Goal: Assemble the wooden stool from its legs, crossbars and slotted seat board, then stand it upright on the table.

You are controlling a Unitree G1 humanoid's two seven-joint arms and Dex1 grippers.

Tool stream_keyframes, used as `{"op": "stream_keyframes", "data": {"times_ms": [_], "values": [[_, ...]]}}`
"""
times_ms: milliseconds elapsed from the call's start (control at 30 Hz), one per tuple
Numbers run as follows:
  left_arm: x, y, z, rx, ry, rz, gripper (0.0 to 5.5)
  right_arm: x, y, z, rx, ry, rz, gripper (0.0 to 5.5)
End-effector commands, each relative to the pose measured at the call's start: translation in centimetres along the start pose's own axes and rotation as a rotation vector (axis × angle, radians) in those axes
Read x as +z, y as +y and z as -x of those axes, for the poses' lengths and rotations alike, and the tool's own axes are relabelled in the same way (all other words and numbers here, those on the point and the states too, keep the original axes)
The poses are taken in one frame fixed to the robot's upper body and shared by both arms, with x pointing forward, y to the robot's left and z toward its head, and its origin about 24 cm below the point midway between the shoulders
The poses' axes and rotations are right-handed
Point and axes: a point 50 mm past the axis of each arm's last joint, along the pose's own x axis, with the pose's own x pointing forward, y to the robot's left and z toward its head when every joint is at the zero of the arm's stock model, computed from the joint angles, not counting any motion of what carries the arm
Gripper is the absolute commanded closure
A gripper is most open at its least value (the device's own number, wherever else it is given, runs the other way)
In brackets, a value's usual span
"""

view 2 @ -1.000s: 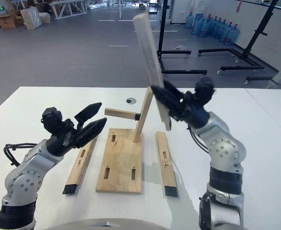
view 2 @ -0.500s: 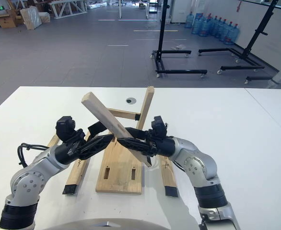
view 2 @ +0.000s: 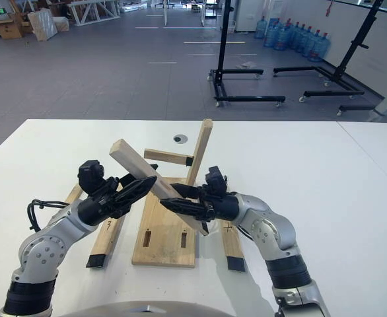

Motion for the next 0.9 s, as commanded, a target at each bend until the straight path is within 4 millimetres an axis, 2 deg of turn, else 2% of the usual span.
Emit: {"op": "stream_keyframes", "data": {"times_ms": [33,100,167,200,333,500,567,633,700,767,900], "values": [[-0.1,0.7,-0.2,0.037,0.027,-0.058,3.08,0.3,-0.6,0.6,-0.058,0.029,0.023,3.47],[-0.5,1.3,-0.1,0.08,0.061,-0.093,3.35,0.4,-0.9,0.5,-0.081,0.036,0.03,3.47],[-0.7,1.4,0.0,0.088,0.074,-0.115,3.39,0.4,-1.3,0.5,-0.11,0.05,0.032,3.47],[-0.8,1.5,0.0,0.09,0.073,-0.123,3.39,0.3,-1.4,0.6,-0.111,0.058,0.027,3.1],[0.0,2.0,0.7,0.122,0.047,-0.16,3.41,0.1,-1.4,0.8,-0.112,0.087,0.009,2.54],[2.2,1.9,3.3,0.123,0.065,-0.185,3.41,0.5,-1.9,1.9,-0.174,0.098,0.035,1.51],[4.1,3.0,5.1,0.196,0.126,-0.243,3.41,1.4,-1.9,2.7,-0.207,0.083,0.063,1.16],[5.3,3.9,5.9,0.241,0.168,-0.306,3.41,2.2,-1.9,3.2,-0.227,0.07,0.083,1.11],[6.3,5.2,5.7,0.307,0.228,-0.465,3.42,2.7,-1.7,3.3,-0.226,0.064,0.094,1.11],[7.1,5.5,5.2,0.3,0.244,-0.564,3.42,3.0,-1.6,3.2,-0.222,0.062,0.105,1.11],[7.2,5.8,4.1,0.243,0.232,-0.603,3.42,3.2,-1.4,3.1,-0.22,0.057,0.112,1.11]]}}
